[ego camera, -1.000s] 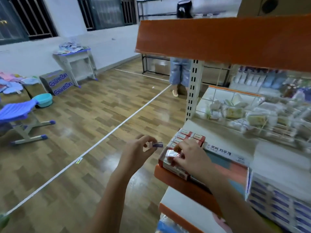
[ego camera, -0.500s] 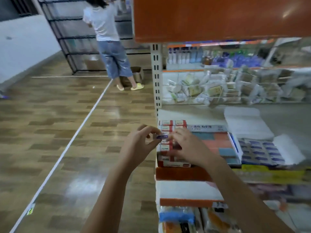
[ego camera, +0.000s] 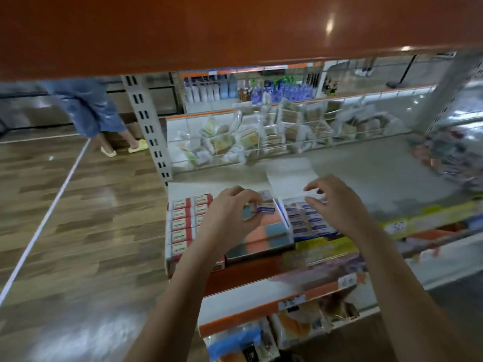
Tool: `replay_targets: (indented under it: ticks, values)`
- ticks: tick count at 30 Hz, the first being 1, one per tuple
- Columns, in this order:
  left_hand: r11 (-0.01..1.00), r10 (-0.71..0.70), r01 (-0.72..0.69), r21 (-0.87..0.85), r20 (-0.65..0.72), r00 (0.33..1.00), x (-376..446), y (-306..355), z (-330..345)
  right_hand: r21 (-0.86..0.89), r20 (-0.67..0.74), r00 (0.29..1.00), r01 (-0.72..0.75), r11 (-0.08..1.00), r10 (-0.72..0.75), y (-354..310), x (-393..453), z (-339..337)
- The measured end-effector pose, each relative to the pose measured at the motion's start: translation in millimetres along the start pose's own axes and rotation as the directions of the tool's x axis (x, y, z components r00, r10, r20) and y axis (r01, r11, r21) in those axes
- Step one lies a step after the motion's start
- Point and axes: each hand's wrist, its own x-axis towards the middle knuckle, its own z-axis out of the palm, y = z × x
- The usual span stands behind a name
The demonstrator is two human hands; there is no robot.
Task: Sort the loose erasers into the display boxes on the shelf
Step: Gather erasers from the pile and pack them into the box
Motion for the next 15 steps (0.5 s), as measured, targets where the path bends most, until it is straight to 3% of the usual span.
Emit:
replay_targets:
  ticks: [7,15]
  values:
    - [0.986,0.015,-0.03,0.163,0.091,0.996,48.6,53.6,52.1,-0.016,-0.091,0.983,-0.16,0.987,0.158,78.6,9.7,-18.8]
    - [0.937,-0.101,0.055,0.346,0.115,0.988,93.3,85.3,113.9,0.058,0.136,0.972,-0.202,0.978,0.193,108.8,16.7,-10.6]
